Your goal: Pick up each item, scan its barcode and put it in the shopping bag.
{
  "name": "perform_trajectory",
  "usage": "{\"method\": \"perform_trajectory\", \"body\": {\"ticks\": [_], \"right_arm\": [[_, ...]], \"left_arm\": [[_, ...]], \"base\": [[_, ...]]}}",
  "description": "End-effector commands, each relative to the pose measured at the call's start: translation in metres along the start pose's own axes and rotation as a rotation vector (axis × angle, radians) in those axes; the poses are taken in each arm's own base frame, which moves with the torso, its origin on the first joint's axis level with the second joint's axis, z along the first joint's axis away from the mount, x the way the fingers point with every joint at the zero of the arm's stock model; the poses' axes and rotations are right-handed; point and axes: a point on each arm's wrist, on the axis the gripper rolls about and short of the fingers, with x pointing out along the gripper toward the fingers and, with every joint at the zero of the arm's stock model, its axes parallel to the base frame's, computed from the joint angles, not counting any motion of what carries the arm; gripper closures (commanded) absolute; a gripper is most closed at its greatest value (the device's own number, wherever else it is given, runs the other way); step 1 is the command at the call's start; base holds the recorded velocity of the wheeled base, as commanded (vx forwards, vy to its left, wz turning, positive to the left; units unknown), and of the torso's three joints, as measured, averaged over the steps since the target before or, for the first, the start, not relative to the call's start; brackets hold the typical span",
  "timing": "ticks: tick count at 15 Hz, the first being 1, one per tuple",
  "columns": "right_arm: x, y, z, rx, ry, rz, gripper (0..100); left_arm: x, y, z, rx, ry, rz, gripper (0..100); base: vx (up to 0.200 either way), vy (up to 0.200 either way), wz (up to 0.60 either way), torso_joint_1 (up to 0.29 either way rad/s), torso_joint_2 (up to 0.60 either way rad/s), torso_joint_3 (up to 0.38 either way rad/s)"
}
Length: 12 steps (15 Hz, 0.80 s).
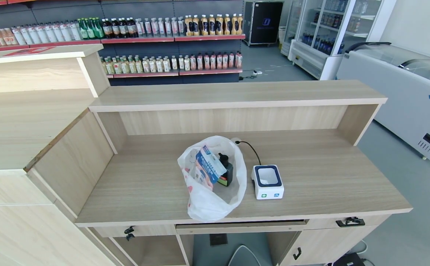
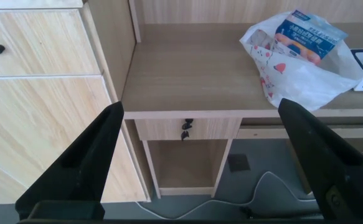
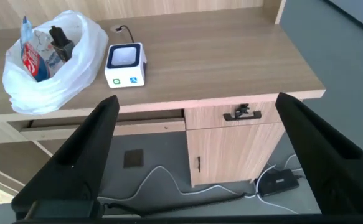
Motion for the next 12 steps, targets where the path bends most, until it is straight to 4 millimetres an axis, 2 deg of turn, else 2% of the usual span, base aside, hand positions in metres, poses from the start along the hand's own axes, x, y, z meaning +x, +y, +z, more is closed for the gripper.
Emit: {"method": "perform_trajectory", "body": {"ticks": [1, 12], "right_arm": [[0.0, 0.0, 0.0, 0.001, 0.0, -0.001, 0], [0.0, 0.0, 0.0, 0.0, 0.0, -0.001, 0]], "left_arm": [[0.0, 0.0, 0.0, 0.0, 0.0, 0.0, 0], [0.0, 0.0, 0.0, 0.0, 0.0, 0.0, 0]], "base": [[0.0, 0.0, 0.0, 0.0, 0.0, 0.0], [0.0, 0.0, 0.0, 0.0, 0.0, 0.0]]}}
